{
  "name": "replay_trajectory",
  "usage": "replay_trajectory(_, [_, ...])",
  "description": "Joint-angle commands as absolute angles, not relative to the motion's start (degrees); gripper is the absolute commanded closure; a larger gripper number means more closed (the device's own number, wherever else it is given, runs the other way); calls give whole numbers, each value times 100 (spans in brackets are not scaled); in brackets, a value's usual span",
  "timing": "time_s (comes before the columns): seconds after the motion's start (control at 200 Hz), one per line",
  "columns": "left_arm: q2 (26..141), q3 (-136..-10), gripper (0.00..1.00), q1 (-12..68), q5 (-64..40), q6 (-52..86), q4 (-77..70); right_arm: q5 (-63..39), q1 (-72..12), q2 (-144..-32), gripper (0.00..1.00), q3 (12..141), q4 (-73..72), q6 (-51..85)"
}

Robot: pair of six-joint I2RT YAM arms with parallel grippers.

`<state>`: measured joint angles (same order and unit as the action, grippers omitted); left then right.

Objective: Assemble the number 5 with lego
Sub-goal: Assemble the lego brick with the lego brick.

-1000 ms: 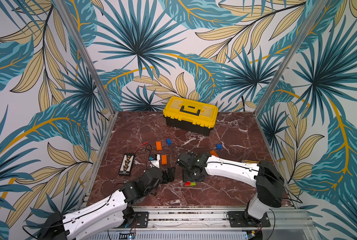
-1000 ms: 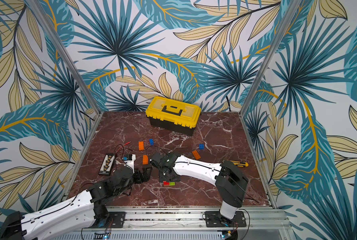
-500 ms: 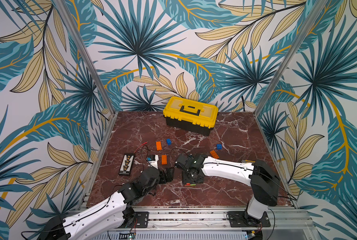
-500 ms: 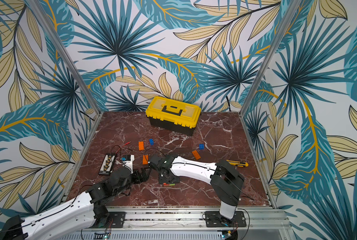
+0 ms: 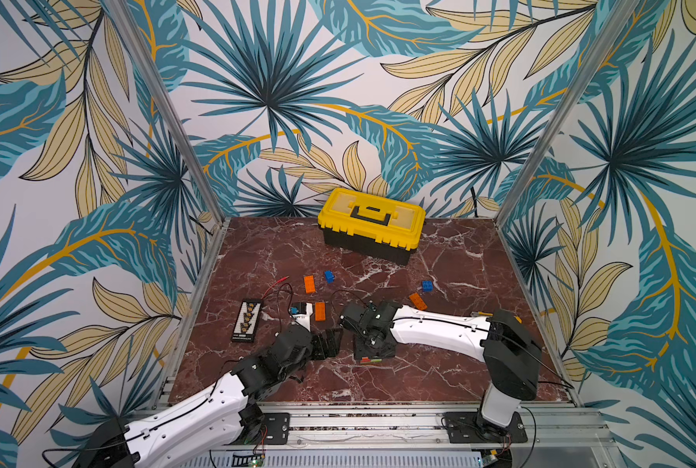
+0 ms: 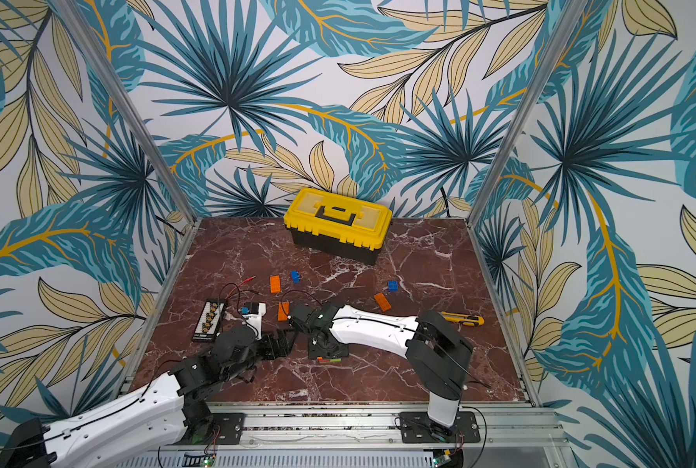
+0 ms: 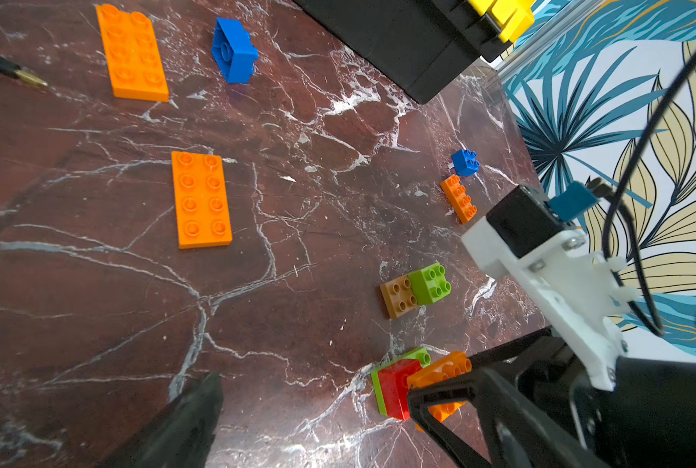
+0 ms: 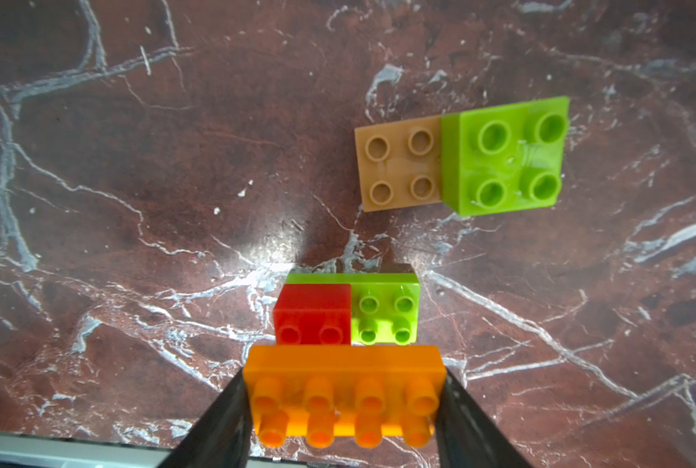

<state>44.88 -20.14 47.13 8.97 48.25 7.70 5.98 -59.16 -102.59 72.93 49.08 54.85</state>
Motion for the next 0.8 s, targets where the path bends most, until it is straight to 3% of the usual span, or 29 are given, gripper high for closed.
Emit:
replay_trajectory(0.0, [4546, -1911, 0, 4680, 870, 4755, 615, 613, -5946, -10388, 44, 7242, 4906, 5462])
replay_trajectory(0.796, [4596, -1934, 0, 4658, 899, 4781, 652, 771, -5942, -10490, 44, 7080, 4956, 5579])
